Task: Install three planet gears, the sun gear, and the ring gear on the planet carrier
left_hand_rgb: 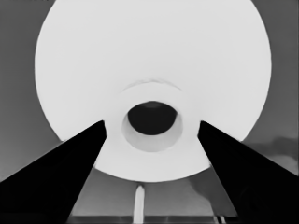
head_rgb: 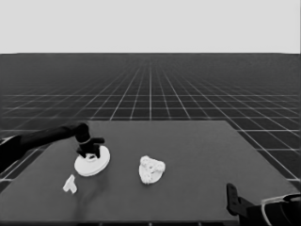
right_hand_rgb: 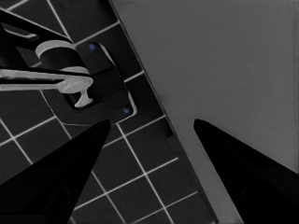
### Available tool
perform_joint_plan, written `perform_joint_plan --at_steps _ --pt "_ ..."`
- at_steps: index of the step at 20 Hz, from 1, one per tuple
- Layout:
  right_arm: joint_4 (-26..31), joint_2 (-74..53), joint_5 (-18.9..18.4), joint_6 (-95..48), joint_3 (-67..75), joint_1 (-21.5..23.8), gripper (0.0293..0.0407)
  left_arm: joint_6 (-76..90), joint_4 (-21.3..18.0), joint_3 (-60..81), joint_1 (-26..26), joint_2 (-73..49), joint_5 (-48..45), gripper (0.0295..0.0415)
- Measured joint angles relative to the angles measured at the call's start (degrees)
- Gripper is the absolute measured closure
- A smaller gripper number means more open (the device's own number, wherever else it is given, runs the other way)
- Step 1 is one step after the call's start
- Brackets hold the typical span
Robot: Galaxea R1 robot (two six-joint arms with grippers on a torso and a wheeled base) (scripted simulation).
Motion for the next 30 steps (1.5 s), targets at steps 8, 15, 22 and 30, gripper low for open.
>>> perform_joint_plan --at_steps 8,15,22,30 --pt "0.00 0.00 0.00 0.00 0.00 0.00 0.0315 0.07 0.04 -0.19 0.08 0.07 -0.12 0.0362" --pt "0.00 0.00 0.00 0.00 0.00 0.00 0.0315 -2.58 -4.21 6.70 -8.05 -3.32 6.98 0.0362" --pt "0.00 0.00 0.00 0.00 0.00 0.00 0.0315 -2.58 -5.61 6.89 -10.26 -3.43 8.70 0.0362" --pt "0.00 0.00 0.00 0.00 0.00 0.00 0.0315 -43.77 -0.62 9.82 -7.47 34.86 11.71 0.0362"
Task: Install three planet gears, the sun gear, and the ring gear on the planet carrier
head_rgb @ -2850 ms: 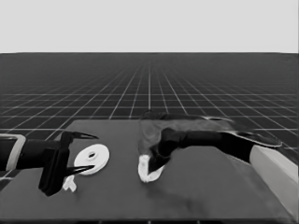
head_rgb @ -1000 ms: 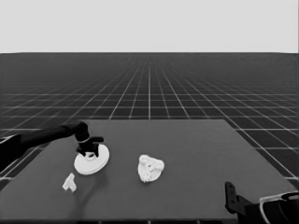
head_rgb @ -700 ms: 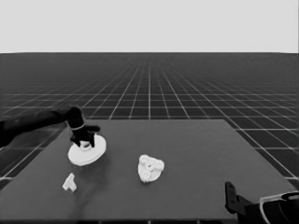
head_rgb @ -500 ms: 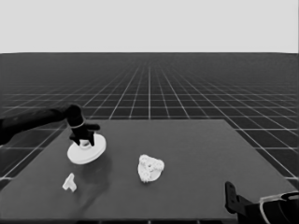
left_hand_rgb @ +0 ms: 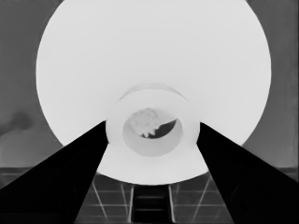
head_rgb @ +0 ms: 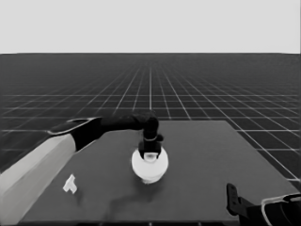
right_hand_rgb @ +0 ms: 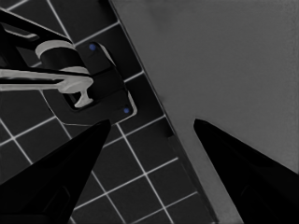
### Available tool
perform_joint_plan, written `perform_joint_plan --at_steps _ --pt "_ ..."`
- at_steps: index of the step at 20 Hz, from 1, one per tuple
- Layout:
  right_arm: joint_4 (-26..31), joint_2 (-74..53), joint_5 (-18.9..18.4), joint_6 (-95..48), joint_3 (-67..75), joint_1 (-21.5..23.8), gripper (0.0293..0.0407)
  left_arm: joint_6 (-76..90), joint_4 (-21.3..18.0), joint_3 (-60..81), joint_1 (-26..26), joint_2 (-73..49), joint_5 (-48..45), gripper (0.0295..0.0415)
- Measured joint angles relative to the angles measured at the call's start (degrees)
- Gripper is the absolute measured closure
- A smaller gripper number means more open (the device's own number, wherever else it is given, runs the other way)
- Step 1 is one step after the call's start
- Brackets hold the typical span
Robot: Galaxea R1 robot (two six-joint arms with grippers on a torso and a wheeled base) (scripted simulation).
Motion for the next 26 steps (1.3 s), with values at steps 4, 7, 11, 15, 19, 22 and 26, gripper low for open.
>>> perform_joint_plan --at_steps 4,7,11,15,19,22,26 --pt "0.00 0.00 0.00 0.00 0.00 0.00 0.0315 1.41 3.52 -2.99 3.65 1.28 -0.97 0.0362" --pt "0.00 0.00 0.00 0.00 0.00 0.00 0.0315 2.07 4.96 -4.16 5.23 1.63 -1.49 0.0362" --pt "0.00 0.00 0.00 0.00 0.00 0.00 0.0315 2.21 5.28 -4.42 5.52 1.70 -1.61 0.0362" --pt "0.00 0.00 0.00 0.00 0.00 0.00 0.0315 3.14 5.30 -4.42 5.71 1.69 -1.61 0.0362" --pt "0.00 0.00 0.00 0.00 0.00 0.00 0.0315 5.00 5.28 -4.42 5.71 1.68 -1.58 0.0362" --pt "0.00 0.00 0.00 0.00 0.00 0.00 0.0315 6.48 5.28 -4.42 5.70 1.66 -1.57 0.0362" --pt "0.00 0.00 0.00 0.00 0.00 0.00 0.0315 8.48 5.28 -4.43 5.70 1.65 -1.57 0.0362"
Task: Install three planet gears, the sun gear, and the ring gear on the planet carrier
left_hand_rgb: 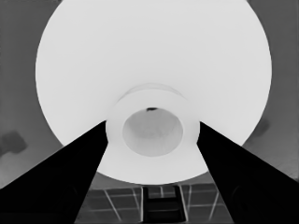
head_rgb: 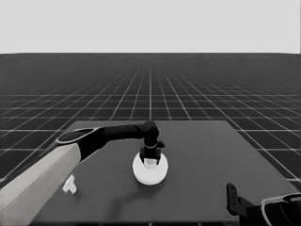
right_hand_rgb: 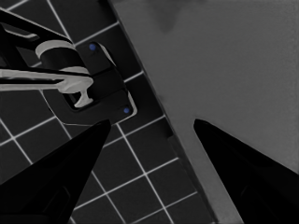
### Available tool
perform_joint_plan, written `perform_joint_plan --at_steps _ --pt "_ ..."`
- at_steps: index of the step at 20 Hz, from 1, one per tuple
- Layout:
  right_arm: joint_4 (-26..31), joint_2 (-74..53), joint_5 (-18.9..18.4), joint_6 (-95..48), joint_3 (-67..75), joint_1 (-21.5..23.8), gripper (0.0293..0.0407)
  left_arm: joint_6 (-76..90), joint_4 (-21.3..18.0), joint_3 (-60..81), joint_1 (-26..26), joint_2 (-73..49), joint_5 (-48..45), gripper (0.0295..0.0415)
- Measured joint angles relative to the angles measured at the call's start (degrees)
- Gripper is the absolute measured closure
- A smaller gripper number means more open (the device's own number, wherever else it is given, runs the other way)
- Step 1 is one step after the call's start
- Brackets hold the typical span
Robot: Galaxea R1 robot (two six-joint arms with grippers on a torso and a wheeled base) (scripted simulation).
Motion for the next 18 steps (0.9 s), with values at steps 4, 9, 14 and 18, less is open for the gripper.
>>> perform_joint_plan --at_steps 4,9,14,18 --pt "0.00 0.00 0.00 0.00 0.00 0.00 0.0315 2.01 0.03 -0.01 0.00 0.01 0.00 0.0362" --pt "0.00 0.00 0.00 0.00 0.00 0.00 0.0315 4.51 0.04 -0.01 0.00 0.02 -0.01 0.0362" --pt "0.00 0.00 0.00 0.00 0.00 0.00 0.0315 7.00 0.02 -0.01 0.00 0.02 0.01 0.0362" --pt "0.00 0.00 0.00 0.00 0.00 0.00 0.0315 9.00 0.02 -0.01 0.00 0.00 0.03 0.0362"
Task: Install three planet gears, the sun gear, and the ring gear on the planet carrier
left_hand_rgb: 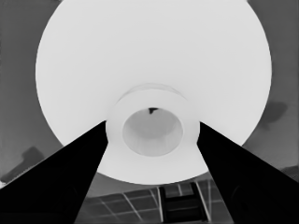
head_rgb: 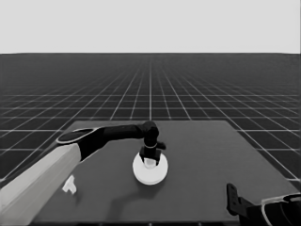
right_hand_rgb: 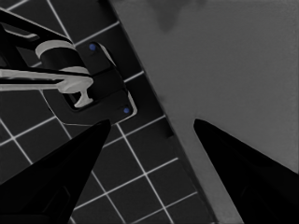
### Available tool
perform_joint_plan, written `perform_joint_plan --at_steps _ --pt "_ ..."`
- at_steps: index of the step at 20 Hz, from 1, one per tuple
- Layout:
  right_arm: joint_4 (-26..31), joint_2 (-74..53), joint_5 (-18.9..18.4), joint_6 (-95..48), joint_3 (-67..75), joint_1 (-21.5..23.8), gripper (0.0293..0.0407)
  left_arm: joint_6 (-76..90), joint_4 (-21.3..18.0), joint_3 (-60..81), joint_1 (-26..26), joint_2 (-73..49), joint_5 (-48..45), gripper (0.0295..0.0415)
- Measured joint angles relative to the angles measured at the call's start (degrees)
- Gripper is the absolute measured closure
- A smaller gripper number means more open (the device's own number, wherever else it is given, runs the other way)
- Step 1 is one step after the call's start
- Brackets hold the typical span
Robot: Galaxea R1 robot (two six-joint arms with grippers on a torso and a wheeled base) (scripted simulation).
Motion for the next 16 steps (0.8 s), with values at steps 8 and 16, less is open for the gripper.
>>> perform_joint_plan --at_steps 8,16 --pt "0.00 0.00 0.00 0.00 0.00 0.00 0.0315 4.01 0.03 -0.04 -0.01 -0.06 -0.01 0.0362" --pt "0.00 0.00 0.00 0.00 0.00 0.00 0.0315 8.01 0.05 -0.05 0.01 -0.04 -0.03 0.0362"
